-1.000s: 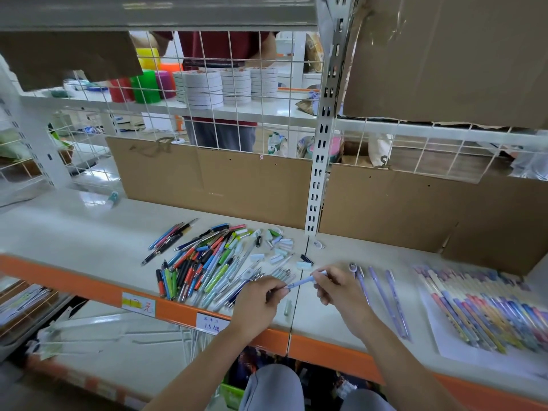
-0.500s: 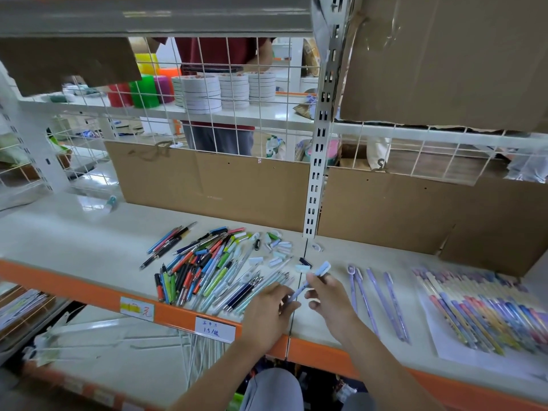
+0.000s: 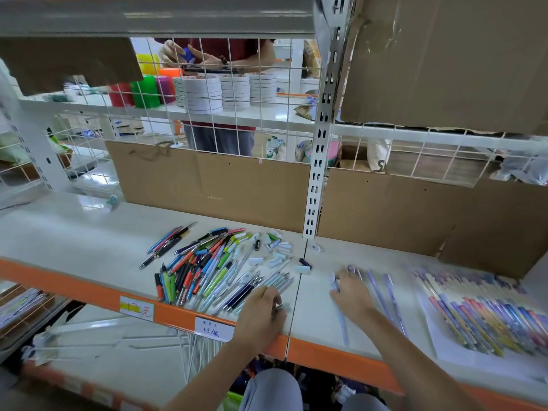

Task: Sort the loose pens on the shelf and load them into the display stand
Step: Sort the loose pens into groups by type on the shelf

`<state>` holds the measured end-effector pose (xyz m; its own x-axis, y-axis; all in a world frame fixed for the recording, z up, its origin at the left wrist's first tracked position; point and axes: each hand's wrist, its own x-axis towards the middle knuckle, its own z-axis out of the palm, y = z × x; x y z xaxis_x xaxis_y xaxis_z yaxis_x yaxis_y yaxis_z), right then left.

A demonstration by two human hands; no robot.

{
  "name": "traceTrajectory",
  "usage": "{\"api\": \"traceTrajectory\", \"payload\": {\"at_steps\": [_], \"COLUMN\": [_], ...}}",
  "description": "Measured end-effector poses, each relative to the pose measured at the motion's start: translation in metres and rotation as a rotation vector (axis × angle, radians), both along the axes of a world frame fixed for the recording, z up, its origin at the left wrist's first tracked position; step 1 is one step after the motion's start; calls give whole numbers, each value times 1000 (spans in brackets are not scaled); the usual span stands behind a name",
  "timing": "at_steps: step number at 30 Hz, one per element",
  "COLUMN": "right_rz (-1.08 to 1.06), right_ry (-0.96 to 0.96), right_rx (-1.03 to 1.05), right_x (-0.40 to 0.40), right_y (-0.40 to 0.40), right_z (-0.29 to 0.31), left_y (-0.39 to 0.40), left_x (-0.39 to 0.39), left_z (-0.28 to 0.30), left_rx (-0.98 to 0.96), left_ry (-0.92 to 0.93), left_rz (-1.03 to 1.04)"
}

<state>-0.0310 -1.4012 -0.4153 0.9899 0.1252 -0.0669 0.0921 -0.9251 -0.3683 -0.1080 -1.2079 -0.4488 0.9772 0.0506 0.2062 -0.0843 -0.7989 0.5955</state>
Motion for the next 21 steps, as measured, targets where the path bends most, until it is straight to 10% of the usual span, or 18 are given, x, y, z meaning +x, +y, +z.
{"api": "traceTrajectory", "payload": {"at_steps": [21], "right_rz": [131], "right_ry": [-38], "right_rx": [200], "right_x": [12], "right_y": [54], "right_z": [-7], "left_y": [42], "left_x": [11], "left_z": [2], "left_rx": [74], "left_ry": [-35], "left_rz": [149]}}
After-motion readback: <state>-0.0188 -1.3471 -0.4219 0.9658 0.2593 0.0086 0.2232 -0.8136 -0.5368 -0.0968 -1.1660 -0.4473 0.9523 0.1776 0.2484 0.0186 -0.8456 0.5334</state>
